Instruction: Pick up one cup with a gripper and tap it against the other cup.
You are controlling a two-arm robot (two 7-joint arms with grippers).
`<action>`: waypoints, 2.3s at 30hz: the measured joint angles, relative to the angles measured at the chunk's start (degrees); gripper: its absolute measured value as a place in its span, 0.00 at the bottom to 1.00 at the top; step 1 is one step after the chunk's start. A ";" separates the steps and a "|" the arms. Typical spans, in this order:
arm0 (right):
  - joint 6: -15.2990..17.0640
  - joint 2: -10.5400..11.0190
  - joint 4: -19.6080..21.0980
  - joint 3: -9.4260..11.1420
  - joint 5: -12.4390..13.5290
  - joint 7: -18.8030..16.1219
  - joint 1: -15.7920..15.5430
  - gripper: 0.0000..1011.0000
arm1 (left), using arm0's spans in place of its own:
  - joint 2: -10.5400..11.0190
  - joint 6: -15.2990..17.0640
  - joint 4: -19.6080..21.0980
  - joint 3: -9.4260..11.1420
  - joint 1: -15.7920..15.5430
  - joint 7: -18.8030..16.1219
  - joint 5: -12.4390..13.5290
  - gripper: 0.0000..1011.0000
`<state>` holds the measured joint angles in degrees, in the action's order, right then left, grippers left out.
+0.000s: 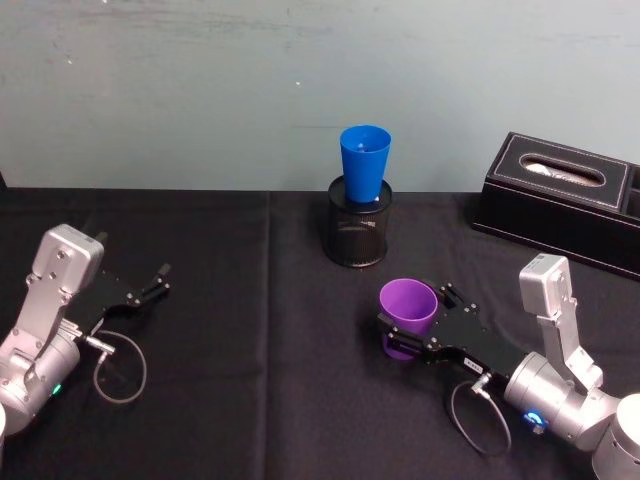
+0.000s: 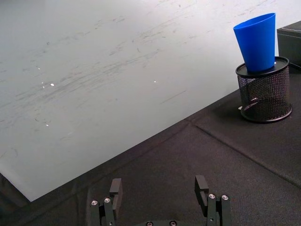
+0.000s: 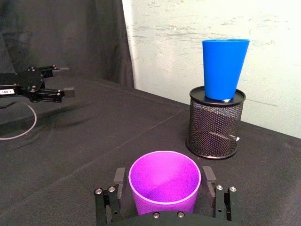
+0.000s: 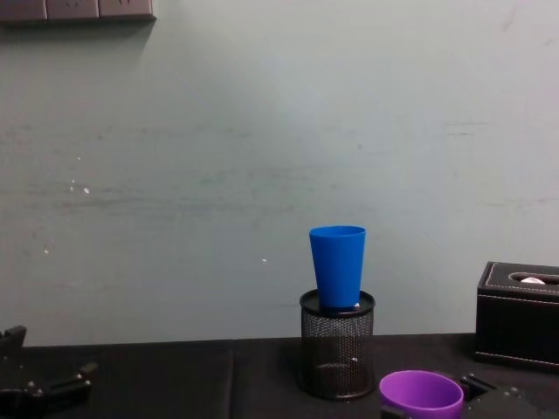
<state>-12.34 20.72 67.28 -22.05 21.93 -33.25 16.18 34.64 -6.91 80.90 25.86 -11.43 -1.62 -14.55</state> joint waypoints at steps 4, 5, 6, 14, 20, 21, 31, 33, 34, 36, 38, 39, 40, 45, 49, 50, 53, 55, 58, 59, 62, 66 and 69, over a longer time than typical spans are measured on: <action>0.00 0.00 0.00 0.00 0.00 0.00 0.00 0.99 | 0.00 0.00 0.00 0.00 0.00 0.00 0.00 1.00; 0.00 0.00 0.00 0.00 0.00 0.00 0.00 0.99 | 0.00 0.00 0.00 0.00 0.00 0.00 0.00 1.00; 0.00 0.00 0.00 0.00 0.00 0.00 0.00 0.99 | 0.00 0.00 0.00 0.00 0.00 0.00 0.00 1.00; -0.68 -0.04 0.10 0.11 -0.18 0.13 -0.16 0.99 | 0.00 0.00 0.00 0.00 0.00 0.00 0.00 1.00; -1.93 -0.14 0.48 0.50 -0.61 0.54 -0.60 0.99 | 0.00 0.00 0.00 0.00 0.00 0.00 0.00 1.00; -1.93 -0.14 0.48 0.50 -0.61 0.54 -0.60 0.99 | 0.00 0.00 0.00 0.00 0.00 0.00 0.00 1.00; -6.63 -0.59 0.68 1.79 0.48 -0.99 -1.42 0.99 | 0.00 0.00 0.00 0.00 0.00 0.00 0.00 1.00; -7.60 -0.68 0.51 2.01 1.06 -1.71 -1.49 0.99 | 0.00 0.00 0.00 0.00 0.00 0.00 0.00 1.00; -8.45 -0.78 0.41 2.23 1.59 -2.38 -1.57 0.99 | 0.00 0.00 0.00 0.00 0.00 0.00 0.00 1.00; -9.33 -0.87 0.28 2.42 2.11 -3.00 -1.64 0.99 | 0.00 0.00 0.00 0.00 0.00 0.00 0.00 1.00; -10.35 -1.02 0.09 2.62 2.65 -3.76 -1.68 0.99 | 0.00 0.00 0.00 0.00 0.00 0.00 0.00 1.00; -10.89 -1.10 -0.03 2.72 2.92 -4.11 -1.70 0.99 | 0.00 0.00 0.00 0.00 0.00 0.00 0.00 1.00; -11.05 -1.14 -0.07 2.75 2.97 -4.20 -1.70 0.99 | 0.00 0.00 0.00 0.00 0.00 0.00 0.00 1.00; -11.61 -1.30 -0.18 2.93 3.23 -4.44 -1.77 0.99 | 0.00 0.00 0.00 0.00 0.00 0.00 0.00 1.00; -11.64 -1.42 -0.13 3.15 3.36 -4.35 -1.96 0.99 | 0.00 0.00 0.00 0.00 0.00 0.00 0.00 1.00; -11.60 -1.43 -0.08 3.20 3.37 -4.28 -2.01 0.99 | 0.00 0.00 0.00 0.00 0.00 0.00 0.00 1.00; -11.25 -1.50 0.18 3.37 3.38 -3.84 -2.22 0.99 | 0.00 0.00 0.00 0.00 0.00 0.00 0.00 1.00; -10.73 -1.57 0.44 3.60 3.47 -3.32 -2.41 0.99 | 0.00 0.00 0.00 0.00 0.00 0.00 0.00 1.00; -10.11 -1.74 0.63 3.96 3.69 -2.46 -2.68 0.99 | 0.00 0.00 0.00 0.00 0.00 0.00 0.00 1.00; -9.76 -1.86 0.78 4.23 3.72 -1.84 -2.83 0.99 | 0.00 0.00 0.00 0.00 0.00 0.00 0.00 1.00; -9.20 -2.13 0.99 4.81 3.58 -0.22 -3.16 0.99 | 0.00 0.00 0.00 0.00 0.00 0.00 0.00 1.00; -8.92 -2.59 1.38 5.78 2.82 2.13 -3.71 0.99 | 0.00 0.00 0.00 0.00 0.00 0.00 0.00 1.00; -8.92 -3.02 1.65 6.57 1.97 3.87 -4.11 0.99 | 0.00 0.00 0.00 0.00 0.00 0.00 0.00 1.00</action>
<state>-21.26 17.70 68.93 -15.48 23.89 -29.38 12.07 34.65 -6.91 80.90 25.86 -11.43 -1.62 -14.55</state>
